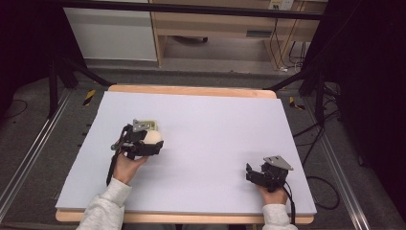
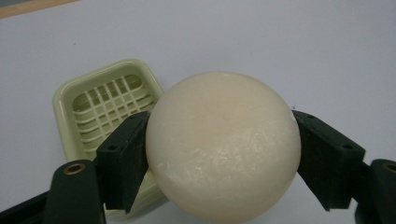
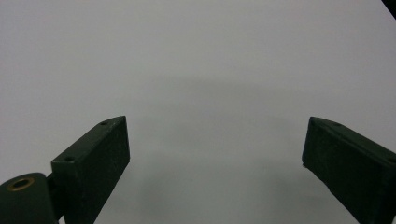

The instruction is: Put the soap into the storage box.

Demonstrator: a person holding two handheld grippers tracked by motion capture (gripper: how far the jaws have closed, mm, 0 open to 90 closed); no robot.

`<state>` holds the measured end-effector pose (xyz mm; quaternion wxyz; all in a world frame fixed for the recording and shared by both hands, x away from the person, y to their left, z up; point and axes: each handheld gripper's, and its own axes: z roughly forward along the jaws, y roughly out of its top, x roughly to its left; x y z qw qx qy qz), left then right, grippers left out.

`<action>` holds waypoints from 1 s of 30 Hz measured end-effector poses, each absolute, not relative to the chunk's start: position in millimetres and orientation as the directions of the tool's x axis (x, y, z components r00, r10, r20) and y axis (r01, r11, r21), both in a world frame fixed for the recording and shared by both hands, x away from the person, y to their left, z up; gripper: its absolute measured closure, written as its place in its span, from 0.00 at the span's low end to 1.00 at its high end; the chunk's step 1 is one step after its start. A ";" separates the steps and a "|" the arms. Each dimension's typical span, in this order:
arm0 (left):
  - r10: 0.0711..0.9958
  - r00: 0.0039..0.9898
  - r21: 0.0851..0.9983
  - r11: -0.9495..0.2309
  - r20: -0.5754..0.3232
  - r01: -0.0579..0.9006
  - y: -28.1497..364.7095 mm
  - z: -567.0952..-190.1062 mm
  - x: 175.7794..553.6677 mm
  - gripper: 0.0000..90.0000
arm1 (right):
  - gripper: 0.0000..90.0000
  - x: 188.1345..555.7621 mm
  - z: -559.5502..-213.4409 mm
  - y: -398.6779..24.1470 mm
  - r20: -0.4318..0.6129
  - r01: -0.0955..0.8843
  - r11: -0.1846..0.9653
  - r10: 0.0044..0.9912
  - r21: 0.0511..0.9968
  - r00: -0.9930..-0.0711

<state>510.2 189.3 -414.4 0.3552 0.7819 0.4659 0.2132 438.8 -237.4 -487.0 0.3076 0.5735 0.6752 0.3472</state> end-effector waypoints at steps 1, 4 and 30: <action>0.882 0.472 0.754 -0.311 0.002 0.578 190.9 -414.3 511.1 0.27 | 0.09 438.8 -487.1 -237.5 -0.017 0.561 0.101 0.988 0.822 -0.153; 0.891 0.453 0.755 -0.297 0.000 0.584 195.5 -414.8 513.3 0.27 | 0.09 438.9 -487.1 -237.5 -0.018 0.562 0.102 0.988 0.821 -0.154; 0.923 0.385 0.751 -0.241 -0.019 0.615 222.0 -418.2 532.9 0.27 | 0.09 439.0 -487.3 -236.6 -0.021 0.565 0.105 0.988 0.819 -0.154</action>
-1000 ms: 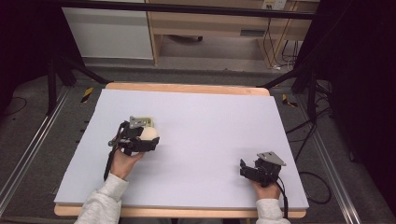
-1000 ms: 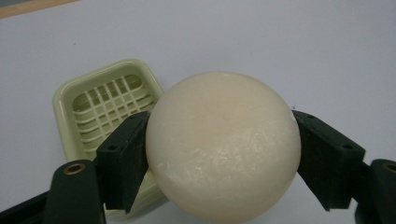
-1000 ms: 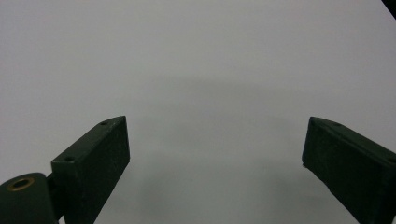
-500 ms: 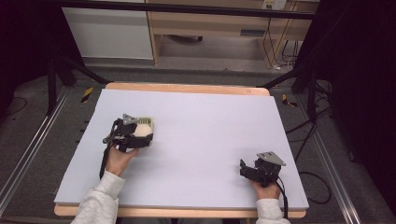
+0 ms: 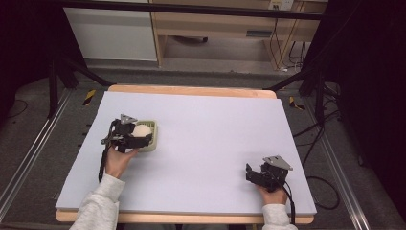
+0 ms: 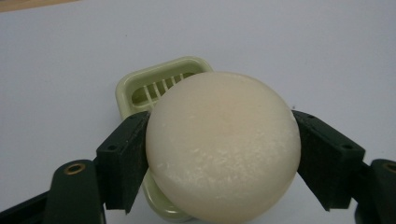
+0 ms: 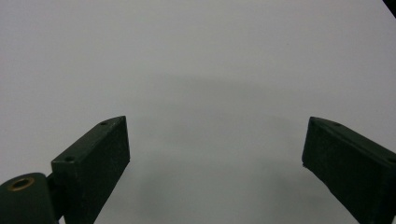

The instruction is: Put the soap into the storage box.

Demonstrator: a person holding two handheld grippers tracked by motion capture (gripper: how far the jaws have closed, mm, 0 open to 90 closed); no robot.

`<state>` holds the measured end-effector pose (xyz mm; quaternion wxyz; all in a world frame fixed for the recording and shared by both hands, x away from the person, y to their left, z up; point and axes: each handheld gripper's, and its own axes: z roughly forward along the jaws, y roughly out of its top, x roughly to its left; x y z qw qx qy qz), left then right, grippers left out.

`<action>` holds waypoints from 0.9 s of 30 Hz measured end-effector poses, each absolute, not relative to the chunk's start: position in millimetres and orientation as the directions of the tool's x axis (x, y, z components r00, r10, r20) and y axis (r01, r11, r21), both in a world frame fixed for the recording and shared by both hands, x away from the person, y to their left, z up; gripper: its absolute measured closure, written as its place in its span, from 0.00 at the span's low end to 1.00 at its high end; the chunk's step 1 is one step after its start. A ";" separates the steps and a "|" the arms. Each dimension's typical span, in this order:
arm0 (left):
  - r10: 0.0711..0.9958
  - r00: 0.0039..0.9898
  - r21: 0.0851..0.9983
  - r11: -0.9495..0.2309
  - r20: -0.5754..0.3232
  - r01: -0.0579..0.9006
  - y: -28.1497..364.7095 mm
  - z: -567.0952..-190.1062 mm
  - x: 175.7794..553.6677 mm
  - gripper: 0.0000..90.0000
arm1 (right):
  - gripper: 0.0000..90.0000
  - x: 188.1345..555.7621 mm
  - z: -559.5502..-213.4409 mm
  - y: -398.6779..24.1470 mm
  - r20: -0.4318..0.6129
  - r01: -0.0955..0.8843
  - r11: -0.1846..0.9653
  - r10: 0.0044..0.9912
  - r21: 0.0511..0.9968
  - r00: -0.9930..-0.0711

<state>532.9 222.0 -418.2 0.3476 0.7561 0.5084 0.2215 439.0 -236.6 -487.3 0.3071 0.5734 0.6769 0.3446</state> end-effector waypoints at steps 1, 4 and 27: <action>0.923 0.384 0.750 -0.240 -0.020 0.616 222.5 -418.6 533.9 0.27 | 0.09 439.0 -487.3 -236.6 -0.021 0.565 0.105 0.988 0.819 -0.153; 0.923 0.384 0.749 -0.238 -0.024 0.619 223.3 -420.6 537.1 0.27 | 0.09 439.3 -487.4 -236.6 -0.020 0.566 0.105 0.988 0.818 -0.154; 0.920 0.392 0.720 -0.258 -0.021 0.644 224.2 -433.1 550.5 0.27 | 0.09 439.2 -487.7 -236.3 -0.026 0.565 0.110 0.988 0.818 -0.153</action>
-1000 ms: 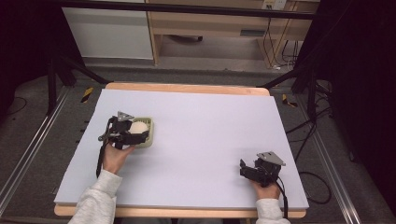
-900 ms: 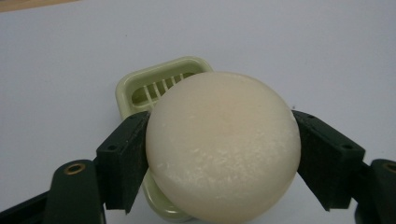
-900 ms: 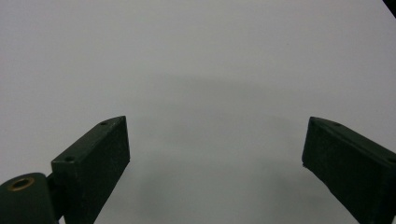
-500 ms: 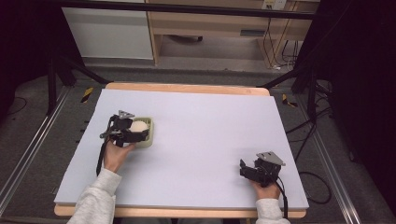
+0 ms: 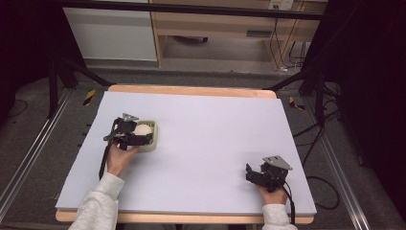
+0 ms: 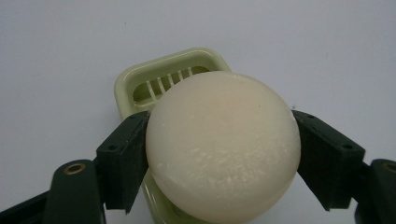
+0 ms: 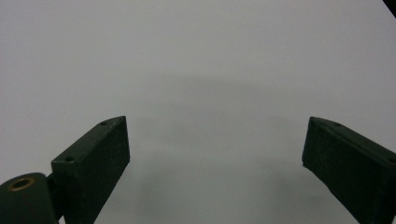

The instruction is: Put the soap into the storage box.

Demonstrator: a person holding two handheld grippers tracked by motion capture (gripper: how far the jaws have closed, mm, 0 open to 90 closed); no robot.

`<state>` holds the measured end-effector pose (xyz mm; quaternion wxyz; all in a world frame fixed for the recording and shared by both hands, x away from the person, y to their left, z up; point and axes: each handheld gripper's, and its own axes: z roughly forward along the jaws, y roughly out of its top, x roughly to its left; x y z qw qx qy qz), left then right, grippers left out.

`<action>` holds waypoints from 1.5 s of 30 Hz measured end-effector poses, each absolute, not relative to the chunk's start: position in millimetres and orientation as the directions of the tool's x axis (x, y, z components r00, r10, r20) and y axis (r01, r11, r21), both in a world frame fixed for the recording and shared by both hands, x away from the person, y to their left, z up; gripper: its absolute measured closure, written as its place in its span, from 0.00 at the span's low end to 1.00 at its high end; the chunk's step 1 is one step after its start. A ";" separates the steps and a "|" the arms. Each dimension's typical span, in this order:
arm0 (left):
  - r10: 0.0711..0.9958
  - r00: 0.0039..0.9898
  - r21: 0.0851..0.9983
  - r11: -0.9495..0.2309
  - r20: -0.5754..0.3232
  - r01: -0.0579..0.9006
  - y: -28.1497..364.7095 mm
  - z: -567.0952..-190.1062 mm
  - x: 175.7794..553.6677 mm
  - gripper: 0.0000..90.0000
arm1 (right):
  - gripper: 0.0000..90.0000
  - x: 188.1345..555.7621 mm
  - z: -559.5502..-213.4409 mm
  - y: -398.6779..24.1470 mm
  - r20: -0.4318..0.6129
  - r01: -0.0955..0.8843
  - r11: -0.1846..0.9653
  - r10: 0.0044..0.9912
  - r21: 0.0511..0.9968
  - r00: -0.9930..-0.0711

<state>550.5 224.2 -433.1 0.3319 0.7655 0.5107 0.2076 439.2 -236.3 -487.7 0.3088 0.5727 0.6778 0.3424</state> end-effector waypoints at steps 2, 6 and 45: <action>0.919 0.394 0.719 -0.260 -0.020 0.644 224.3 -434.0 550.8 0.27 | 0.09 439.1 -487.5 -236.4 -0.027 0.564 0.110 0.988 0.818 -0.154; 0.920 0.392 0.718 -0.258 -0.022 0.647 224.6 -436.0 552.0 0.27 | 0.09 439.3 -487.7 -236.5 -0.026 0.565 0.109 0.988 0.818 -0.154; 0.920 0.392 0.697 -0.277 -0.005 0.661 224.0 -445.5 557.3 0.27 | 0.09 439.3 -487.7 -236.0 -0.024 0.569 0.109 0.988 0.815 -0.154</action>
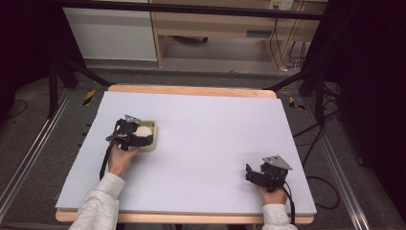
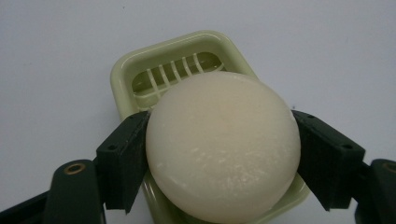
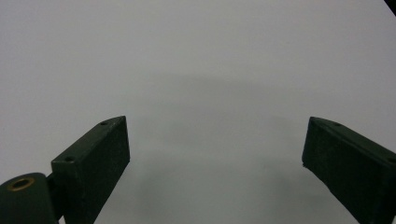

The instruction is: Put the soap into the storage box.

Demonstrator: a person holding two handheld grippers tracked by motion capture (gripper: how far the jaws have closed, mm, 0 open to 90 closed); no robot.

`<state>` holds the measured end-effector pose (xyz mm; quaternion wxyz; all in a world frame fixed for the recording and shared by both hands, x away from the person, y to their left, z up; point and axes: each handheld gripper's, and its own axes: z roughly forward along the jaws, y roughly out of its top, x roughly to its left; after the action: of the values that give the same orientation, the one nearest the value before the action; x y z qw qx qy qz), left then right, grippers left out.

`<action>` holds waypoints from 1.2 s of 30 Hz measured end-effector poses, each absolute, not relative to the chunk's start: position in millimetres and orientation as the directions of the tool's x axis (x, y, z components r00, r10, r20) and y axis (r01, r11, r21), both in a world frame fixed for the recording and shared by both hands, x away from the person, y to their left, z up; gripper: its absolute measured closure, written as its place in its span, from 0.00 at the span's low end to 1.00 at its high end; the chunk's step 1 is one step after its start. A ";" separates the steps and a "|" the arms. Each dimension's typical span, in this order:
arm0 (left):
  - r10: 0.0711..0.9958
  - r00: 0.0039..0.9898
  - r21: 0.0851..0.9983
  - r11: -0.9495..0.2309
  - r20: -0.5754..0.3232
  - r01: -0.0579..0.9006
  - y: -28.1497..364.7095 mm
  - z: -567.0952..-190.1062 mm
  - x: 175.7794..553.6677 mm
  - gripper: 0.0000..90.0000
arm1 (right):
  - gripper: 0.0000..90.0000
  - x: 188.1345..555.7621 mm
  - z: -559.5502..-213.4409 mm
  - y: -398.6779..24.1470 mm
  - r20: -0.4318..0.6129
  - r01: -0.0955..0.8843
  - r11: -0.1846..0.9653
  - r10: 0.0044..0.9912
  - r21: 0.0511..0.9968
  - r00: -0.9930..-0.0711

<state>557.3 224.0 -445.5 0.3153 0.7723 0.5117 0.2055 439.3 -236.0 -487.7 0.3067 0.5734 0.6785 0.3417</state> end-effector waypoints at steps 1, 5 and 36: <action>0.921 0.391 0.698 -0.275 -0.007 0.661 223.8 -445.9 557.4 0.27 | 0.09 439.3 -487.7 -236.0 -0.025 0.568 0.109 0.988 0.816 -0.154; 0.921 0.389 0.698 -0.276 -0.004 0.661 223.7 -446.8 557.7 0.27 | 0.09 439.4 -487.9 -236.2 -0.029 0.567 0.113 0.987 0.816 -0.155; 0.924 0.382 0.766 -0.238 -0.011 0.597 228.3 -424.5 543.5 0.26 | 0.09 439.2 -487.8 -236.1 -0.033 0.563 0.117 0.987 0.818 -0.156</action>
<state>543.5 228.3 -424.5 0.3540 0.7521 0.5057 0.2306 439.2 -236.1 -487.8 0.3106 0.5704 0.6796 0.3411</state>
